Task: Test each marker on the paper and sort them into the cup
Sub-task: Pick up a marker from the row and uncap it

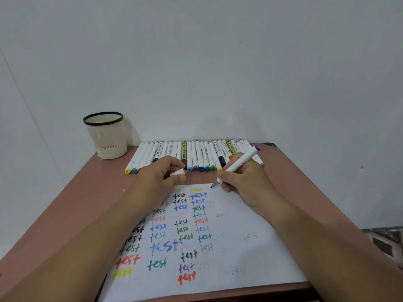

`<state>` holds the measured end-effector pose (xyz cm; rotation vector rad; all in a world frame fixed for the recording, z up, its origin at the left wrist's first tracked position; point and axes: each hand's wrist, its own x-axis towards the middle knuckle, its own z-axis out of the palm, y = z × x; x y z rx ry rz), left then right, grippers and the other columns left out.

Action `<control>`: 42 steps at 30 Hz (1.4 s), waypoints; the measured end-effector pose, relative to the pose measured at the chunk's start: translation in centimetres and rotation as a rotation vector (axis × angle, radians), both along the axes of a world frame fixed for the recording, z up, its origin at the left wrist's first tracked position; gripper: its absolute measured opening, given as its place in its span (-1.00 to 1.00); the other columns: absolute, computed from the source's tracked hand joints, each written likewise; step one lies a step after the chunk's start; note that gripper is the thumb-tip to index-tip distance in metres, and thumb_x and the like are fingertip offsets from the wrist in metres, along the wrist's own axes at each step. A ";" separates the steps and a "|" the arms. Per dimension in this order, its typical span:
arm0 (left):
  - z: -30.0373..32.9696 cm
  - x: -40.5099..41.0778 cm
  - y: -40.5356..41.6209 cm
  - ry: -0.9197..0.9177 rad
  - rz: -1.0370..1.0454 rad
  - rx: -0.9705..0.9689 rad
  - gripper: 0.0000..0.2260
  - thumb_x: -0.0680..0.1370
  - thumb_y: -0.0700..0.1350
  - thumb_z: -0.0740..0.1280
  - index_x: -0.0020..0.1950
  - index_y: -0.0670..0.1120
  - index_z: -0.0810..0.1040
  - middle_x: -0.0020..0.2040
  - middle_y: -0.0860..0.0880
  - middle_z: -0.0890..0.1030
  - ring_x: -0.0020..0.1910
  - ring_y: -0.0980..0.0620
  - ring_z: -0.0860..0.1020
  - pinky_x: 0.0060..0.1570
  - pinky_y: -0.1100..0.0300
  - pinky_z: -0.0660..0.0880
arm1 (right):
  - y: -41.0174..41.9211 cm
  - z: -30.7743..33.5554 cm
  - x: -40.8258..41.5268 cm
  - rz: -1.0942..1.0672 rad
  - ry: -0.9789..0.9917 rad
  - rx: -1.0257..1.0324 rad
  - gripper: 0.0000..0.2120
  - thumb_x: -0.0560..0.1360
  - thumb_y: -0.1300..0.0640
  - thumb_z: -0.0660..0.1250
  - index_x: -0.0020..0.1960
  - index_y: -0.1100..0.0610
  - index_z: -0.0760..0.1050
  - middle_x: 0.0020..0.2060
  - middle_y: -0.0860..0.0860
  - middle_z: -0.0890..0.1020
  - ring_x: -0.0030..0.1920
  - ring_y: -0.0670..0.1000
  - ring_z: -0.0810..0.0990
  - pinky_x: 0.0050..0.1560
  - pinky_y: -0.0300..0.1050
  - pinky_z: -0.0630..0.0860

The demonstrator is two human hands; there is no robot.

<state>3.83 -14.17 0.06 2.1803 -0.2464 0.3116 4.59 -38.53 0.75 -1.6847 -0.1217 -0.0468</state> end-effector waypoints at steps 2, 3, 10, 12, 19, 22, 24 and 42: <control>-0.1 -0.1 0.0 -0.008 -0.012 0.029 -0.83 0.53 -0.05 0.46 0.02 0.21 0.57 -0.02 0.23 0.64 -0.03 0.32 0.56 -0.10 0.38 0.42 | 0.0 -0.1 0.0 0.016 -0.002 -0.016 -0.83 0.49 0.36 0.49 -0.13 0.19 0.51 -0.20 0.28 0.70 -0.30 0.12 0.62 -0.15 0.03 0.62; -0.1 -0.1 0.0 -0.013 -0.017 0.041 -0.85 0.53 -0.03 0.46 0.01 0.21 0.58 -0.03 0.24 0.64 -0.05 0.31 0.55 -0.12 0.36 0.43 | 0.0 -0.1 0.0 0.017 -0.005 -0.011 -0.83 0.49 0.36 0.48 -0.13 0.20 0.51 -0.22 0.25 0.70 -0.30 0.12 0.61 -0.16 0.05 0.61; -0.3 0.0 0.0 -0.032 -0.040 0.025 -0.86 0.52 -0.04 0.47 0.00 0.20 0.61 -0.05 0.23 0.65 -0.12 0.34 0.55 -0.21 0.49 0.38 | 0.2 -0.1 -0.1 -0.015 -0.026 -0.032 -0.83 0.51 0.34 0.48 -0.12 0.19 0.51 -0.23 0.23 0.70 -0.32 0.07 0.63 -0.21 -0.02 0.62; -0.2 -0.1 0.0 -0.049 -0.039 0.017 -0.85 0.53 -0.06 0.47 -0.02 0.21 0.60 -0.05 0.26 0.65 -0.12 0.35 0.55 -0.21 0.51 0.38 | 0.1 -0.1 0.0 -0.036 -0.039 -0.018 -0.83 0.52 0.34 0.46 -0.14 0.18 0.50 -0.24 0.23 0.70 -0.35 0.04 0.61 -0.25 -0.04 0.58; -0.3 0.1 0.0 -0.038 0.017 0.018 -0.71 0.50 -0.04 0.50 0.15 0.24 0.55 -0.03 0.23 0.62 -0.06 0.26 0.56 -0.08 0.37 0.44 | 0.0 -0.3 0.2 -0.042 -0.047 -0.042 -0.82 0.51 0.33 0.46 -0.14 0.15 0.49 -0.30 0.13 0.69 -0.34 0.04 0.61 -0.25 -0.05 0.55; -0.6 0.2 0.2 -0.039 0.014 0.036 -0.73 0.50 -0.07 0.49 0.12 0.23 0.58 -0.04 0.24 0.63 -0.08 0.25 0.58 -0.09 0.38 0.43 | 0.1 -0.2 0.1 -0.020 -0.034 -0.067 -0.82 0.51 0.32 0.48 -0.13 0.16 0.50 -0.32 0.10 0.67 -0.35 0.03 0.60 -0.24 -0.08 0.58; -0.6 0.1 0.2 -0.048 0.010 0.053 -0.74 0.52 -0.09 0.48 0.11 0.22 0.58 -0.05 0.23 0.63 -0.07 0.24 0.58 -0.07 0.36 0.44 | 0.1 -0.1 0.1 -0.027 -0.022 -0.065 -0.82 0.50 0.34 0.47 -0.13 0.16 0.49 -0.32 0.10 0.64 -0.36 0.02 0.57 -0.28 -0.10 0.55; -0.6 0.0 0.2 -0.122 -0.027 0.084 -0.81 0.46 -0.04 0.54 -0.04 0.21 0.62 -0.20 0.17 0.64 -0.24 0.23 0.54 -0.26 0.42 0.45 | 0.1 -0.4 0.3 -0.124 -0.055 -0.071 -0.83 0.50 0.27 0.47 -0.13 0.12 0.49 -0.29 0.11 0.69 -0.35 0.00 0.60 -0.24 -0.05 0.55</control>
